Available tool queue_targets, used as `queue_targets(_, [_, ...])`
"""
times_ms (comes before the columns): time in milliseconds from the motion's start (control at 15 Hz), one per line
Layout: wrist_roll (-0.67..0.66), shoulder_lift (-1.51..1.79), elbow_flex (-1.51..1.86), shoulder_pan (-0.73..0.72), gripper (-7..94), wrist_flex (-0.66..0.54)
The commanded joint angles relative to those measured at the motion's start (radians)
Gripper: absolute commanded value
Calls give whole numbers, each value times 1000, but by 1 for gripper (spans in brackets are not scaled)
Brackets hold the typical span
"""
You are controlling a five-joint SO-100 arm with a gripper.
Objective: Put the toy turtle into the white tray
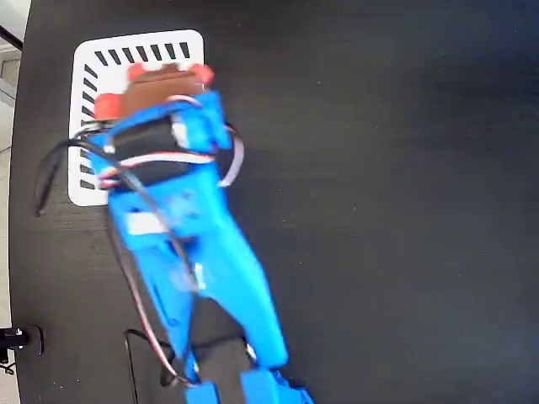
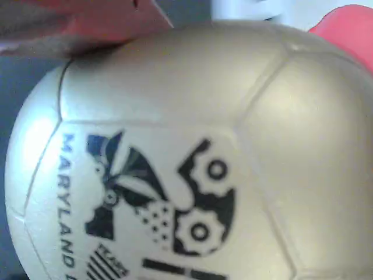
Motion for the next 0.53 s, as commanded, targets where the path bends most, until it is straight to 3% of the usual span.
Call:
queue_targets(0, [41, -52, -150, -78, 0, 3])
queue_targets(467, [87, -284, -276, -126, 0, -38])
